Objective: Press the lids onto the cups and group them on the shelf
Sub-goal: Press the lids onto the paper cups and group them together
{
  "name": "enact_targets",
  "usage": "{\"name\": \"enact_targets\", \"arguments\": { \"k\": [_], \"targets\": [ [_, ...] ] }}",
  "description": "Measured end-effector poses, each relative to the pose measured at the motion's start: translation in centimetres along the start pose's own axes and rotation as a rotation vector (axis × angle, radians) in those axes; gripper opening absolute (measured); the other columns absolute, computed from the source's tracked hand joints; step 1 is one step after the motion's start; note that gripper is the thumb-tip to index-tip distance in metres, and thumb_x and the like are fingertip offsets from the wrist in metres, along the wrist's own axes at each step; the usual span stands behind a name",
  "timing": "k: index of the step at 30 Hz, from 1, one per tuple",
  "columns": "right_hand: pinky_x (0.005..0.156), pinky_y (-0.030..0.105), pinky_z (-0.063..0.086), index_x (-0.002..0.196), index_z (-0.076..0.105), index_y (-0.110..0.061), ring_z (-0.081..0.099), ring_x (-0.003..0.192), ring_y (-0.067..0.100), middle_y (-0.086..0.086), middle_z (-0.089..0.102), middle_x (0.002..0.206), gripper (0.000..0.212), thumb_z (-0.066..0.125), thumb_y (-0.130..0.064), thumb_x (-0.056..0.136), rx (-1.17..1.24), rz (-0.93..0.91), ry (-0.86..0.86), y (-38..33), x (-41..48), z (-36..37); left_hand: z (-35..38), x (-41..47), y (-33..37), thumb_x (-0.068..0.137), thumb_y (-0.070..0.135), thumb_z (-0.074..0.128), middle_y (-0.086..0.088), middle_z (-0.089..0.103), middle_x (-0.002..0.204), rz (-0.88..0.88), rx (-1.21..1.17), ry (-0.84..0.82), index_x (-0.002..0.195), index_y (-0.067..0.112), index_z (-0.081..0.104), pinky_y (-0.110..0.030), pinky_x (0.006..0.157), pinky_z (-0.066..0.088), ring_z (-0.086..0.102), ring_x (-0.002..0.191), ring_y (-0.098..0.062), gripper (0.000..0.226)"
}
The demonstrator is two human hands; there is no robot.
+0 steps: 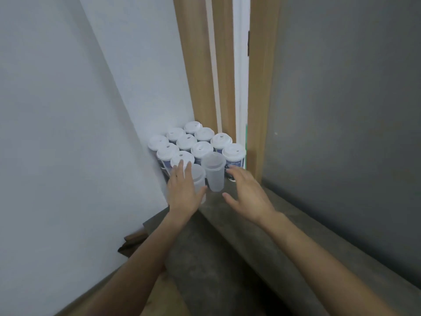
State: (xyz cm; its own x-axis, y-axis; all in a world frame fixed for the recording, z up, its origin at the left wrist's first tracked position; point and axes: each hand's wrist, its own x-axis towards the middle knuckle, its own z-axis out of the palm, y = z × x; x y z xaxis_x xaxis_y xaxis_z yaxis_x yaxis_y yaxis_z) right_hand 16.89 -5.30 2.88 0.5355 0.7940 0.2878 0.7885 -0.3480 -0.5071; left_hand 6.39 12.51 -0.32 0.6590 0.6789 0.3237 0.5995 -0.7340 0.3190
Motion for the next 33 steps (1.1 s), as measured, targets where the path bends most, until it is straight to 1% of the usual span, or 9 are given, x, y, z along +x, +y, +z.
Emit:
{"name": "enact_targets", "arguments": {
  "k": [3,5,7,11,15,19,25,29,33],
  "targets": [
    [0.127,0.046,0.024,0.163,0.021,-0.013,0.017,0.158,0.026,0.005,0.018,0.171,0.083,0.069,-0.020,0.095,-0.201,-0.027,-0.082,0.5,5.7,2.9,2.1,0.8,-2.0,0.088,0.047,0.073,-0.012,0.023,0.166,0.052,0.017,-0.001,0.151,0.016,0.039,-0.053,0.120,0.031,0.024,0.152,-0.037,0.079],
    [0.127,0.046,0.021,0.163,0.012,-0.011,0.005,0.160,0.029,0.007,0.006,0.173,0.086,0.064,-0.012,0.096,-0.313,-0.036,-0.125,0.8,8.4,4.1,2.8,0.7,-2.8,0.087,0.047,0.075,-0.010,0.028,0.164,0.065,-0.018,0.035,0.147,0.017,0.044,-0.050,0.117,0.036,0.030,0.149,-0.034,0.074],
    [0.126,0.043,0.019,0.163,0.009,-0.010,0.003,0.160,0.029,0.007,0.003,0.173,0.084,0.062,-0.015,0.098,-0.392,-0.037,-0.155,1.1,10.2,5.1,3.0,0.8,-3.1,0.087,0.049,0.074,-0.009,0.031,0.162,0.077,-0.053,0.066,0.143,0.018,0.048,-0.047,0.112,0.041,0.036,0.144,-0.032,0.069],
    [0.122,0.049,0.028,0.155,0.035,-0.007,0.020,0.156,0.032,0.012,0.025,0.168,0.073,0.070,-0.031,0.095,-0.348,-0.058,-0.100,2.0,11.4,7.2,3.2,1.1,-3.1,0.085,0.055,0.073,-0.008,0.034,0.159,0.064,-0.121,0.094,0.136,0.017,0.051,-0.046,0.101,0.049,0.045,0.136,-0.029,0.068],
    [0.116,0.053,0.040,0.129,0.057,-0.007,0.044,0.140,0.037,0.016,0.049,0.152,0.060,0.081,-0.040,0.086,-0.221,-0.062,0.006,1.9,11.6,8.1,3.4,1.0,-3.3,0.080,0.041,0.082,-0.005,0.040,0.150,0.039,-0.307,0.109,0.135,0.012,0.048,-0.047,0.098,0.053,0.047,0.131,-0.026,0.071],
    [0.104,0.050,0.048,0.114,0.060,-0.003,0.056,0.125,0.039,0.020,0.056,0.140,0.059,0.090,-0.037,0.076,-0.154,-0.046,0.034,1.6,11.2,8.2,2.8,0.1,-3.5,0.073,0.029,0.089,0.000,0.041,0.142,0.034,-0.458,0.139,0.133,0.016,0.046,-0.042,0.104,0.050,0.045,0.131,-0.019,0.075],
    [0.107,0.036,0.044,0.130,0.051,-0.012,0.044,0.129,0.022,0.005,0.046,0.144,0.069,0.087,-0.040,0.078,-0.031,0.002,0.049,2.1,6.0,4.7,2.4,-2.5,-2.0,0.070,0.031,0.090,0.005,0.038,0.143,0.073,-0.539,0.080,0.133,0.020,0.046,-0.033,0.102,0.046,0.043,0.131,-0.013,0.078],
    [0.110,0.039,0.044,0.135,0.048,-0.013,0.042,0.132,0.023,0.005,0.044,0.147,0.075,0.087,-0.038,0.075,-0.017,0.167,0.136,5.0,-1.4,-0.1,3.2,-4.2,3.9,0.073,0.030,0.088,0.008,0.037,0.145,0.201,-0.615,-0.023,0.134,0.020,0.048,-0.028,0.103,0.043,0.042,0.134,-0.012,0.073],
    [0.097,0.036,0.047,0.133,0.050,-0.009,0.048,0.118,0.026,0.007,0.049,0.134,0.076,0.087,-0.033,0.071,-0.048,0.348,0.259,8.9,-9.7,-5.7,3.7,-6.7,12.5,0.078,0.036,0.085,0.011,0.037,0.143,0.369,-0.737,-0.179,0.133,0.037,0.042,-0.017,0.101,0.037,0.040,0.131,-0.003,0.070]
  ]
}}
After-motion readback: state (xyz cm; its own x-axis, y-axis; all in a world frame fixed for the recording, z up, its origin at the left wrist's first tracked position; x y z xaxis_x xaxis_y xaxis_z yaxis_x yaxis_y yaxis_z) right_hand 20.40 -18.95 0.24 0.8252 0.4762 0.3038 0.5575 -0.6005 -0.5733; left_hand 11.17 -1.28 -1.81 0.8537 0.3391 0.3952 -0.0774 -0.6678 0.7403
